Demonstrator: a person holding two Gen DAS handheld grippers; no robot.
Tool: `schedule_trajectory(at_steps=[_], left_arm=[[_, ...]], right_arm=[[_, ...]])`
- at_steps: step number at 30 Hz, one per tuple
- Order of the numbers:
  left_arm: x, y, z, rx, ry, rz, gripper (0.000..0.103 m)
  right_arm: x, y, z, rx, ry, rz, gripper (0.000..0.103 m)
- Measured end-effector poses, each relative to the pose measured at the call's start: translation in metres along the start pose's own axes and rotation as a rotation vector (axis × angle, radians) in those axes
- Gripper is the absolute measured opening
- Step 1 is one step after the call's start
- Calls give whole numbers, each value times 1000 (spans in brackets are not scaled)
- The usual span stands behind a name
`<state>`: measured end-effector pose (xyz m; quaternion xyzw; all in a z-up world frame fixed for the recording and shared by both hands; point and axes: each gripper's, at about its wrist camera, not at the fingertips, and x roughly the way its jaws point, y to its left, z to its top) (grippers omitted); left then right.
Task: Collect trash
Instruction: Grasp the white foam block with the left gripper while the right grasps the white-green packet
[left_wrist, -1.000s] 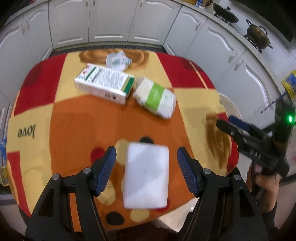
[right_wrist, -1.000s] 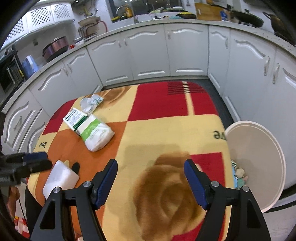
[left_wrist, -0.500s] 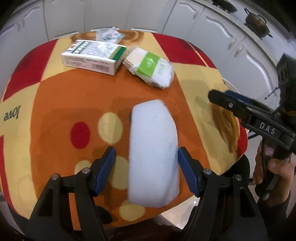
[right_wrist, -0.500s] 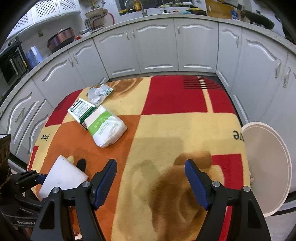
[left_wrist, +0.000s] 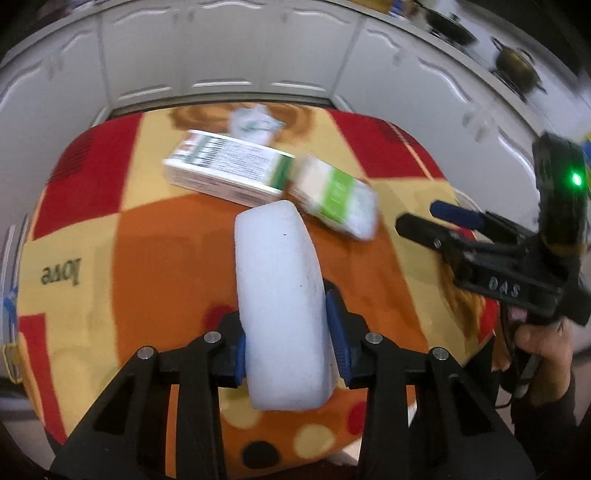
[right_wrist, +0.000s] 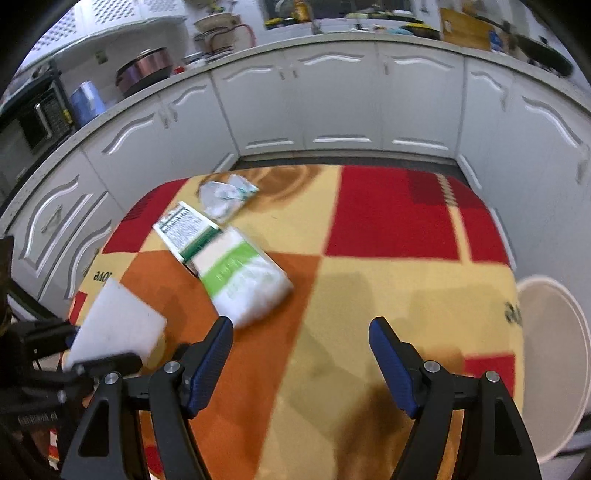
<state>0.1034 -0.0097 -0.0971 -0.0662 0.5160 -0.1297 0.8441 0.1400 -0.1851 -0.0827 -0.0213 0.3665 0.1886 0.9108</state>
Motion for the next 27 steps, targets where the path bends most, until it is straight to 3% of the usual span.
schedule_trajectory(at_steps=[7,11,14,16,20,27], left_arm=[[11,28,9,-96,8,25,34],[20,34,16,-122,13,27,34],[27,36,18,-141,25,24,34],[33,37,18,-157,38,9,35],[32,38,14,-167,39,17,35],[12,22,12,-125,-16,31,26]], right_arm=[[40,32,31,-172,35,62,78],[69,41,35,-258,100,70,79],[81,40,30,-262,125,63,73],[75,37,28,-235,96,73,63],[58,28,20,-183,67,103,54],[7,32,-1,-204,-49,49,53]])
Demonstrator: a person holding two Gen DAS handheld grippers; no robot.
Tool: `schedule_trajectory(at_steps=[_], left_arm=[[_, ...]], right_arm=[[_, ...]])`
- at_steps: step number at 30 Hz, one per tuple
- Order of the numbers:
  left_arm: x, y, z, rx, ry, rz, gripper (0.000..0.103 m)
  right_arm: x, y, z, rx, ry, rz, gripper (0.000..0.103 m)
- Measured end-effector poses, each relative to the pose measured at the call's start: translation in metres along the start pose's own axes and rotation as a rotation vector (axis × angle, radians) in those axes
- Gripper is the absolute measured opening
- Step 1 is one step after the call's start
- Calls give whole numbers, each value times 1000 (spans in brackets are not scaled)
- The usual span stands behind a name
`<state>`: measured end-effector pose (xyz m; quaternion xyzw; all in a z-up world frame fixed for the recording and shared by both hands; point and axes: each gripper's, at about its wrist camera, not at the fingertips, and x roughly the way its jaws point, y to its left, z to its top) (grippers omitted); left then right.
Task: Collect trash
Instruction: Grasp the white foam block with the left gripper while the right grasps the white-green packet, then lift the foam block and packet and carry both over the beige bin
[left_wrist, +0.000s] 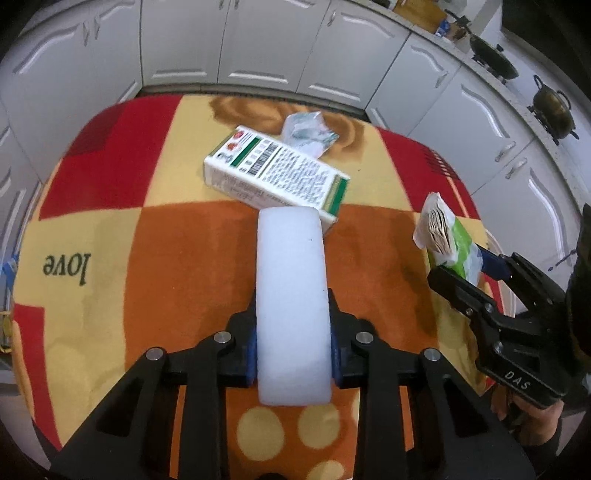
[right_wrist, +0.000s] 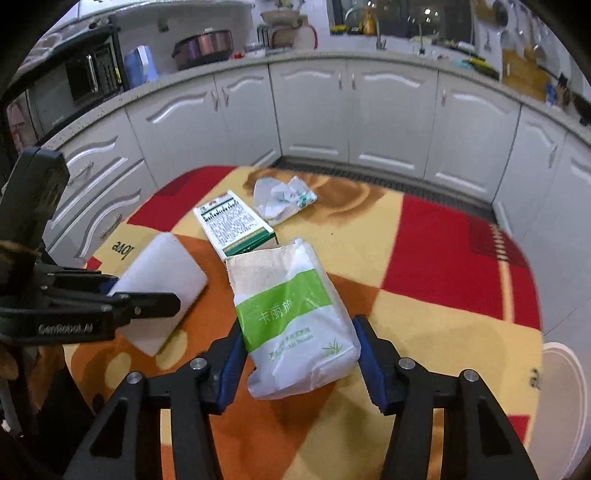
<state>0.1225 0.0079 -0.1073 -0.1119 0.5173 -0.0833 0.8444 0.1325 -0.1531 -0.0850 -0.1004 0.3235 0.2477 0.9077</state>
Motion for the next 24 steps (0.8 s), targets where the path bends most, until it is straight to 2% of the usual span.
schedule_trajectory(at_steps=[9,24], left_arm=[[-13,-35,-8,75,-31,-24,26],[-12,-90,-7,173,-43,-49,26]], right_arm=[[-35,-2,-12,30,-48,-47,53],[-77,-47,-40,177,-84,-109,53]])
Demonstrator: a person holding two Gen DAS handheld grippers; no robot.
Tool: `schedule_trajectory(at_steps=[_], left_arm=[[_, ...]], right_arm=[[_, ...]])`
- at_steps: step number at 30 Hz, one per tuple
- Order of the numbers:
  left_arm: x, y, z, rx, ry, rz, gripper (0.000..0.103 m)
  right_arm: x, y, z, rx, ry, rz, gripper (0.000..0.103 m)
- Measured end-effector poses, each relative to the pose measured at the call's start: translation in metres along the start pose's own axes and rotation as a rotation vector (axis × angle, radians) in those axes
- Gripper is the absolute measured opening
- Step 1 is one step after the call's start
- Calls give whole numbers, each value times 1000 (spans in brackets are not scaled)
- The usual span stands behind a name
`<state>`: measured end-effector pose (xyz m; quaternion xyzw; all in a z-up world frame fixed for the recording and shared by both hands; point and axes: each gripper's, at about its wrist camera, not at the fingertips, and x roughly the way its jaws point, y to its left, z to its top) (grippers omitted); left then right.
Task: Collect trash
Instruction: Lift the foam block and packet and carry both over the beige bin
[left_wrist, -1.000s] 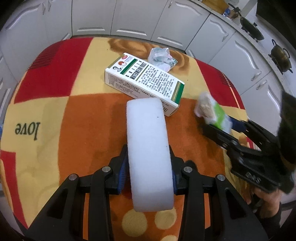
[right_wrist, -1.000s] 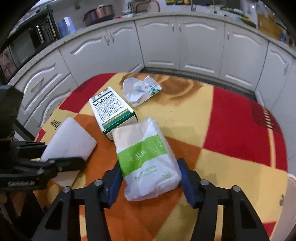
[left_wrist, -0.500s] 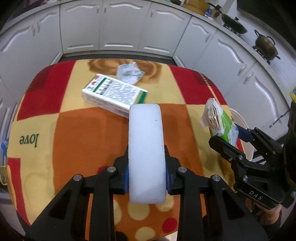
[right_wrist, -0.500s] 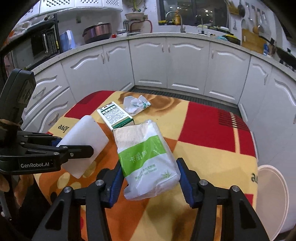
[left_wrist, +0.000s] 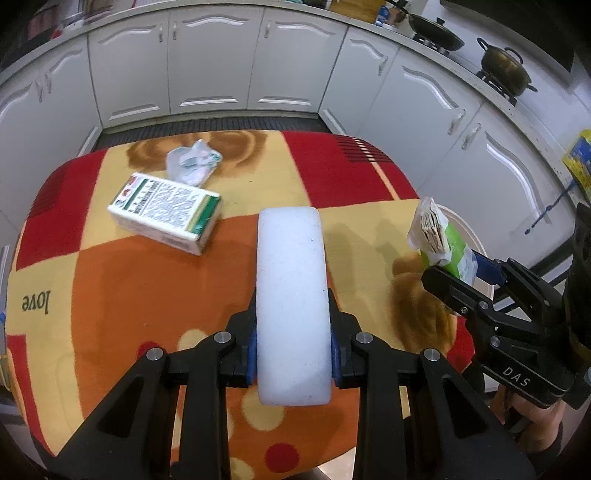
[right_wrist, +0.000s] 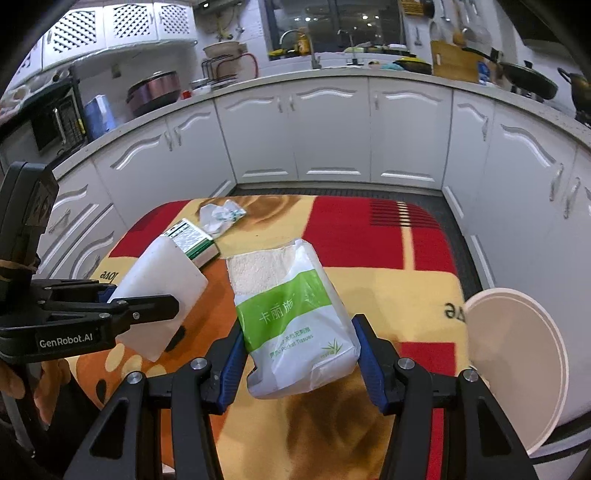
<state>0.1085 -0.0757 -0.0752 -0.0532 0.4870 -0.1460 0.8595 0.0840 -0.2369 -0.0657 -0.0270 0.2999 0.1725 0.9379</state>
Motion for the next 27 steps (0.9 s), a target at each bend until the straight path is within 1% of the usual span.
schedule_trajectory(at_steps=[5,14,21,27], left_arm=[[1,-16,3,22,-9,-3,26],[11,-47,9,68,1,-21,26],[25,-83,15,122,17,-59,26],[39,-118,20,181,35,-89,26]], right_arm=[[-6,-12,-5,23,0,-16,53],[-21,-38,-13,86,-16,-49,53],[-36,-67,-24,141,-24,-95,53],[-47,-104,-40,216,-19,-148,53]])
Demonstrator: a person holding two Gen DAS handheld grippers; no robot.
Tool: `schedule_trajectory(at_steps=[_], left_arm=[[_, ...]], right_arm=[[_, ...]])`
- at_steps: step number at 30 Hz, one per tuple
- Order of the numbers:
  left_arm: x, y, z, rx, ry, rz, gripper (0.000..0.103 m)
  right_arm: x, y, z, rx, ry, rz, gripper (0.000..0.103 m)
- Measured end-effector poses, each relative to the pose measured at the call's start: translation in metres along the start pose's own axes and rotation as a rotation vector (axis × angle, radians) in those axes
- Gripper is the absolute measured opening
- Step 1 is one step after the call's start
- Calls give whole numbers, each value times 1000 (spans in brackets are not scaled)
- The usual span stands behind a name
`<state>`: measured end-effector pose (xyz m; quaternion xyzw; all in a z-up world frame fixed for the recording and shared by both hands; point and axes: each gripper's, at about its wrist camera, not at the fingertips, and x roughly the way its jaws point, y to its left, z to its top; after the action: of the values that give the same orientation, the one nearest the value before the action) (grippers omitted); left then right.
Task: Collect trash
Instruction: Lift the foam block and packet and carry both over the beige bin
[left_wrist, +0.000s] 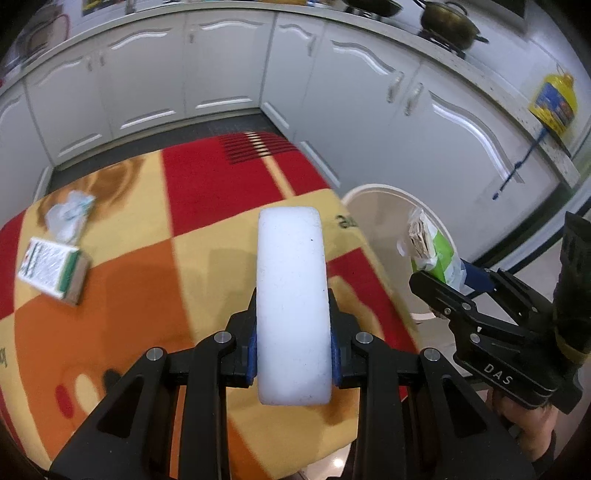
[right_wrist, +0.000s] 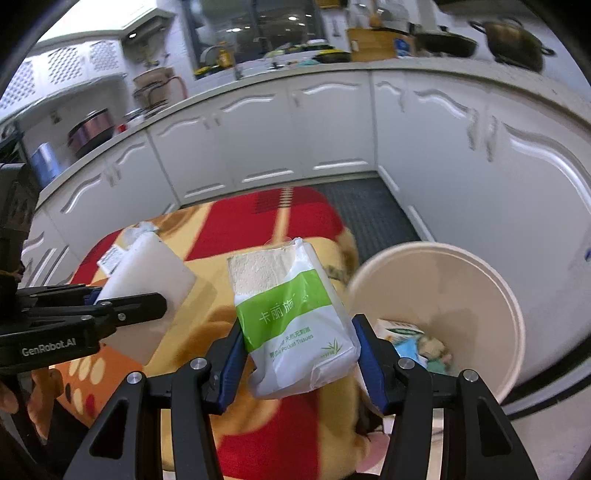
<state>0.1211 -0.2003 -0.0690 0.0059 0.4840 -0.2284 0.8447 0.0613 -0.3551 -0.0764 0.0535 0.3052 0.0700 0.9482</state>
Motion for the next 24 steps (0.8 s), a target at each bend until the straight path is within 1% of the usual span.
schedule_trajectory(at_steps=[7,14,24], left_arm=[[25,-34,14,62,31,-33,26],[51,-66,32,113,58,-70,26],[88,-95,53,124,97,-117,26]], right_arm=[[-7,-48,-5,84,-2,-52,53],[-4,-86,-14,158,13,-89,53],[7,-126,-25,244,42,-129,53]])
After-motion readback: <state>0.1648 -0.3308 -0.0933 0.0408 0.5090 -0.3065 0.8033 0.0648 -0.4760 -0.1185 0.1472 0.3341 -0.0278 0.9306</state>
